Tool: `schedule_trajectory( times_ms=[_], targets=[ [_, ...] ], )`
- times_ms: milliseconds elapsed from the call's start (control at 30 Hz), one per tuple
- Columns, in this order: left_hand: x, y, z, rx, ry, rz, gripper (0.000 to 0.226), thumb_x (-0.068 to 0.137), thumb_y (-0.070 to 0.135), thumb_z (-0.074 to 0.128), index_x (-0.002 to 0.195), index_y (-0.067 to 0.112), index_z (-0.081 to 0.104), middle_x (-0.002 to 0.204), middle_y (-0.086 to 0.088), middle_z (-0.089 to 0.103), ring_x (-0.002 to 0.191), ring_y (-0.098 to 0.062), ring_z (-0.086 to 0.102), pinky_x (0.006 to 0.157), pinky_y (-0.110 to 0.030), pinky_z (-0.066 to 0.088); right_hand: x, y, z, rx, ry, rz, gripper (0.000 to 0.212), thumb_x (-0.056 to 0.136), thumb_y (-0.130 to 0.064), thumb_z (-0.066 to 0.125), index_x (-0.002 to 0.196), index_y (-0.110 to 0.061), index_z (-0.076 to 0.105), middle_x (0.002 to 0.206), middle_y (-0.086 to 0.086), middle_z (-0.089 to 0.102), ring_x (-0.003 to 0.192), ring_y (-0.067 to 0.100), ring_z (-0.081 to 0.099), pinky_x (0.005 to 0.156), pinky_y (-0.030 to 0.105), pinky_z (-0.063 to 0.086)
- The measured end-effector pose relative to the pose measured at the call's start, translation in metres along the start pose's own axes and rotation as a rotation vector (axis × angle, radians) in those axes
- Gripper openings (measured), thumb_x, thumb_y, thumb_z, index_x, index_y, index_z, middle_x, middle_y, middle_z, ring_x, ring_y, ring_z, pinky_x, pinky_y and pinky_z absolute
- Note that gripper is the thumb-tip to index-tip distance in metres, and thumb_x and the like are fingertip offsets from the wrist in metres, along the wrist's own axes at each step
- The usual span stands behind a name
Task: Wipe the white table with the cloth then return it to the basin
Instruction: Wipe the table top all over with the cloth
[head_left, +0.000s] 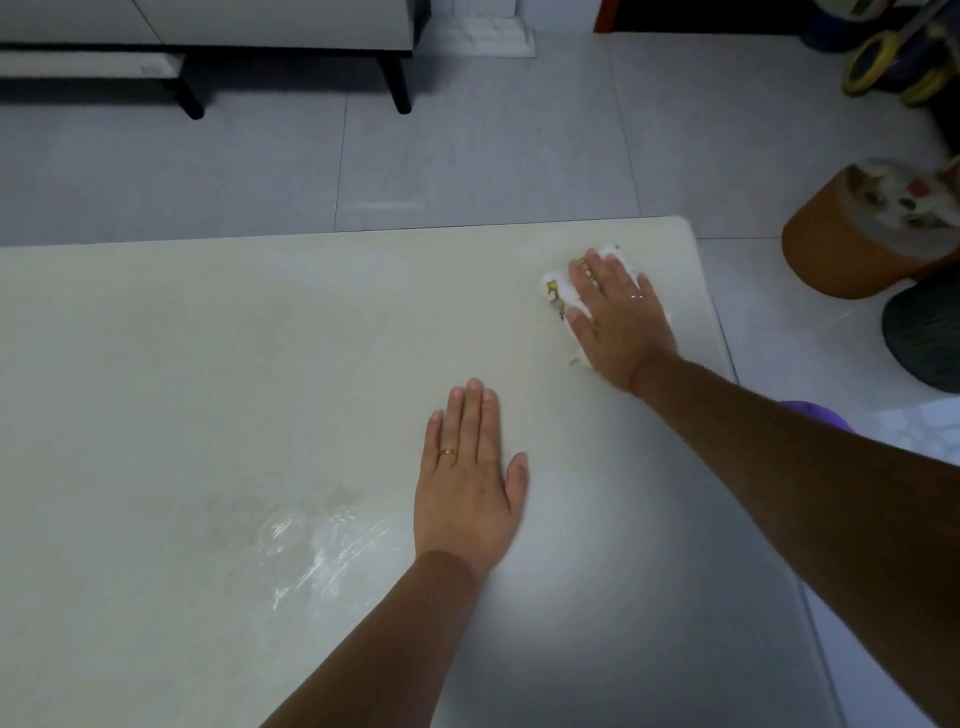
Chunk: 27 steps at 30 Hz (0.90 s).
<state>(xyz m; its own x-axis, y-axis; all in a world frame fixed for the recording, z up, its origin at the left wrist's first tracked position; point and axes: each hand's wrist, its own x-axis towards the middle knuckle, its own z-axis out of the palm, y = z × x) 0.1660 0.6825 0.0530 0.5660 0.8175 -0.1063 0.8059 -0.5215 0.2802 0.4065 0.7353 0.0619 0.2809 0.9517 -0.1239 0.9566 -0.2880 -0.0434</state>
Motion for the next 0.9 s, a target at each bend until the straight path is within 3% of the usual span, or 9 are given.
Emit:
schedule_trajectory(
  times_ms=[67,133,333,400,533,667,733,833,900],
  targets=[
    [0.0,0.0,-0.001,0.002,-0.01,-0.007,0.065,0.097,0.044,0.01,0.152,0.011,0.001,0.161,-0.005,-0.003,0.148,-0.019,-0.01,0.121,-0.037,-0.005,0.011,-0.028,0.004,0.046,0.026,0.251,0.056,0.1,-0.037,0.022,0.151,-0.018,0.009,0.16,0.004,0.003,0.147,0.024,0.003,0.117,0.046,0.004],
    [0.0,0.0,0.0,0.013,-0.009,-0.015,0.065,0.097,0.045,0.01,0.152,0.012,0.0,0.161,-0.005,-0.005,0.147,-0.019,-0.012,0.121,-0.037,-0.005,0.019,-0.062,0.005,0.055,0.008,0.338,0.058,0.099,-0.039,0.017,0.151,-0.017,0.003,0.16,0.004,-0.002,0.147,0.025,-0.002,0.117,0.047,0.0],
    [0.001,0.0,-0.001,0.004,0.001,-0.003,0.065,0.097,0.042,0.02,0.152,0.009,0.012,0.161,-0.008,0.007,0.148,-0.022,0.002,0.119,-0.038,0.004,0.031,-0.061,-0.001,0.066,-0.017,-0.214,0.054,0.1,-0.039,0.025,0.151,-0.025,0.011,0.16,-0.003,0.003,0.147,0.016,0.001,0.118,0.04,-0.001],
    [0.002,0.0,-0.002,0.004,0.006,0.001,0.065,0.097,0.041,0.022,0.151,0.007,0.016,0.16,-0.009,0.011,0.148,-0.024,0.006,0.118,-0.039,0.006,0.038,-0.035,-0.002,-0.003,-0.005,-0.265,0.054,0.1,-0.038,0.026,0.15,-0.025,0.013,0.16,-0.003,0.007,0.147,0.016,0.005,0.117,0.039,0.002],
    [0.001,0.001,-0.003,0.004,-0.003,-0.002,0.065,0.096,0.041,0.023,0.151,0.006,0.016,0.16,-0.009,0.011,0.148,-0.024,0.007,0.118,-0.04,0.008,0.056,0.008,-0.006,0.058,0.009,0.064,0.054,0.1,-0.038,0.023,0.151,-0.022,0.011,0.16,0.001,0.005,0.147,0.02,0.003,0.118,0.043,0.003],
    [0.002,0.001,-0.003,0.026,-0.003,-0.014,0.066,0.096,0.041,0.024,0.151,0.007,0.015,0.16,-0.009,0.01,0.148,-0.024,0.006,0.117,-0.04,0.009,0.06,-0.021,-0.002,0.121,-0.001,0.406,0.057,0.099,-0.039,0.018,0.151,-0.019,0.004,0.16,0.003,-0.002,0.147,0.024,-0.003,0.117,0.046,0.0],
    [0.002,0.002,-0.004,0.039,-0.003,-0.016,0.065,0.096,0.041,0.023,0.151,0.007,0.015,0.16,-0.008,0.01,0.148,-0.023,0.005,0.117,-0.04,0.009,0.058,-0.036,0.0,0.107,-0.02,0.299,0.057,0.099,-0.04,0.018,0.151,-0.021,0.003,0.16,0.001,-0.005,0.146,0.024,-0.006,0.116,0.046,-0.004],
    [0.002,0.003,-0.005,0.031,0.002,-0.015,0.065,0.095,0.04,0.024,0.15,0.006,0.019,0.159,-0.009,0.014,0.147,-0.025,0.01,0.117,-0.041,0.01,0.05,-0.016,-0.007,0.062,-0.04,-0.033,0.055,0.1,-0.038,0.021,0.151,-0.024,0.006,0.16,-0.002,-0.002,0.147,0.02,-0.002,0.117,0.043,-0.002],
    [0.002,0.003,-0.005,0.033,0.003,-0.015,0.066,0.095,0.041,0.023,0.151,0.007,0.017,0.16,-0.009,0.012,0.148,-0.025,0.007,0.118,-0.04,0.009,0.045,0.012,-0.008,0.014,-0.028,-0.075,0.054,0.101,-0.036,0.021,0.151,-0.024,0.006,0.16,-0.001,0.0,0.147,0.019,0.0,0.117,0.044,0.001]
  ],
)
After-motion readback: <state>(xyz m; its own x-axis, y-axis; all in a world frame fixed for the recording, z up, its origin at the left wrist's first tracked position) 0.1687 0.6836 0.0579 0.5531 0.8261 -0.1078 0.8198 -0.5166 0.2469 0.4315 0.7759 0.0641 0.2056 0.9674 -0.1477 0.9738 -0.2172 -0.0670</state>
